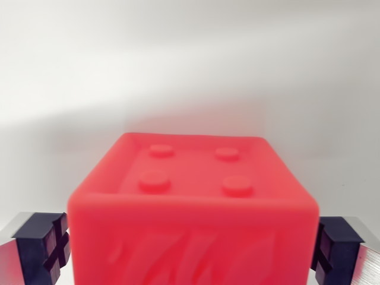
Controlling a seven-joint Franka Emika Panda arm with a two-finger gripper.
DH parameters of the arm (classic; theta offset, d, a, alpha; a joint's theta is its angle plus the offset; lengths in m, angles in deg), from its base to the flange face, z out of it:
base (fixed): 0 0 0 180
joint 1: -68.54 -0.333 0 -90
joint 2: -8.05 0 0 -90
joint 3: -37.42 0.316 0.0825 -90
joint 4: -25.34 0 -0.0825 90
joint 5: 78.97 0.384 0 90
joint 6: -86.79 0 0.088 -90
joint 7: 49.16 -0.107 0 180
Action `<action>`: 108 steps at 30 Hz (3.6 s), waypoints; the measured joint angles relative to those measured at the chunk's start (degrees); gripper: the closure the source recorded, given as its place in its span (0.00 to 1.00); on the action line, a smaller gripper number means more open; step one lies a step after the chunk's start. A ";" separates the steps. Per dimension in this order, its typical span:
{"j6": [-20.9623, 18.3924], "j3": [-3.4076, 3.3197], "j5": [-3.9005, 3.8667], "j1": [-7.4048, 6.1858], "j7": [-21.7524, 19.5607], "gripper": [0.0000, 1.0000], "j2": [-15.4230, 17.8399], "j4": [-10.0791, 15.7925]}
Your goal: Destack cube
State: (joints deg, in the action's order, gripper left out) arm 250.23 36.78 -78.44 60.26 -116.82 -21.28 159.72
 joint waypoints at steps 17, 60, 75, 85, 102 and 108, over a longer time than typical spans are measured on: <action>-1.24 0.00 0.00 0.00 0.00 0.00 1.95 0.52; -21.90 -0.09 -0.25 -0.02 -0.20 0.00 24.41 2.10; -30.84 -0.09 -0.31 -0.02 -0.31 0.00 30.83 -0.47; -35.72 -0.09 -0.33 -0.02 -0.34 0.00 33.56 -2.64; -40.58 -0.09 -0.34 -0.02 -0.38 0.00 35.77 -5.27; -40.83 -0.09 -0.33 -0.02 -0.38 0.00 35.84 -5.38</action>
State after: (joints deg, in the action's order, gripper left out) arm 209.40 36.69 -78.78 60.24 -117.20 14.55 154.34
